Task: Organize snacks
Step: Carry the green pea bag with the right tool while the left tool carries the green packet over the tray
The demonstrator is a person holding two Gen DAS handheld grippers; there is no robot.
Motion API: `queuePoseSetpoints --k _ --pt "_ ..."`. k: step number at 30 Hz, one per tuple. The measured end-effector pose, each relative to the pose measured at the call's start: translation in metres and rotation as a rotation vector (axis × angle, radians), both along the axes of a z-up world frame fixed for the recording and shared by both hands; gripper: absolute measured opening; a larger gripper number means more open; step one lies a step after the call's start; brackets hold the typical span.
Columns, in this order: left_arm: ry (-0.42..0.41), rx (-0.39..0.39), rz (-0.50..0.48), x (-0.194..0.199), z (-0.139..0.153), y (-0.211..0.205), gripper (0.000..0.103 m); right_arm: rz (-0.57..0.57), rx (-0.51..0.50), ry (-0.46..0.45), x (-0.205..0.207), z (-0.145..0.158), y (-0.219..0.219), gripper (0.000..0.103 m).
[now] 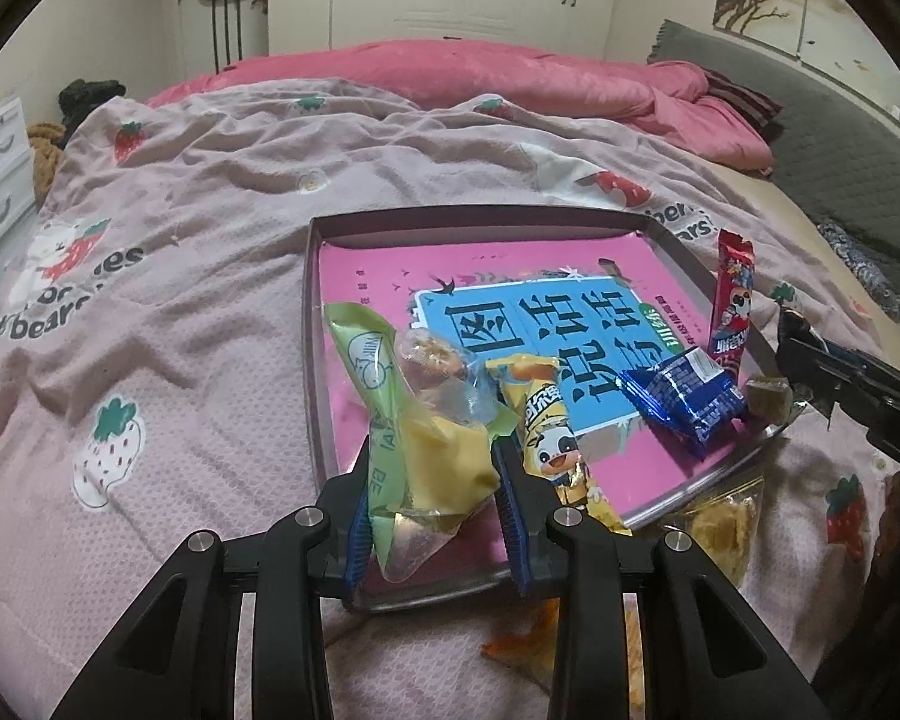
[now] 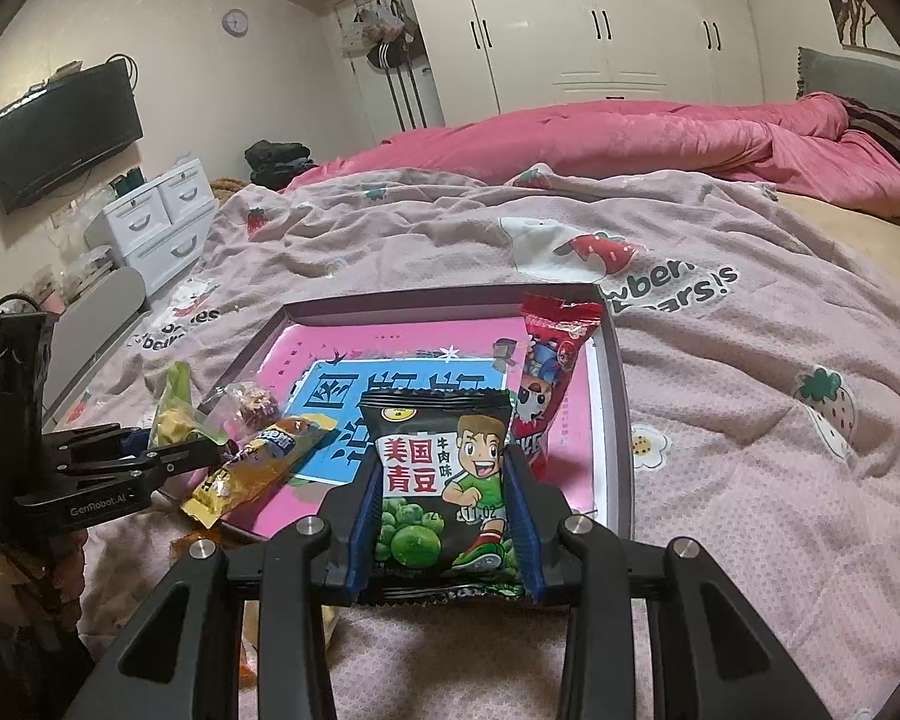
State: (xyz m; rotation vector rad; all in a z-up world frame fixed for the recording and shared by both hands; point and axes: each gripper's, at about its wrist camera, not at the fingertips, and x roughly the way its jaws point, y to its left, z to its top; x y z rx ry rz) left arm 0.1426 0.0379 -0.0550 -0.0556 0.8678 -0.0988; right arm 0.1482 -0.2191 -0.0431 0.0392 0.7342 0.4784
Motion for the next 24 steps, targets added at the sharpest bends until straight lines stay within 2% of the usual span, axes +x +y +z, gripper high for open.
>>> queuePoseSetpoints --k 24 --pt "0.008 -0.01 -0.016 0.013 -0.002 -0.011 0.037 0.04 -0.07 0.005 0.016 -0.014 0.019 0.039"
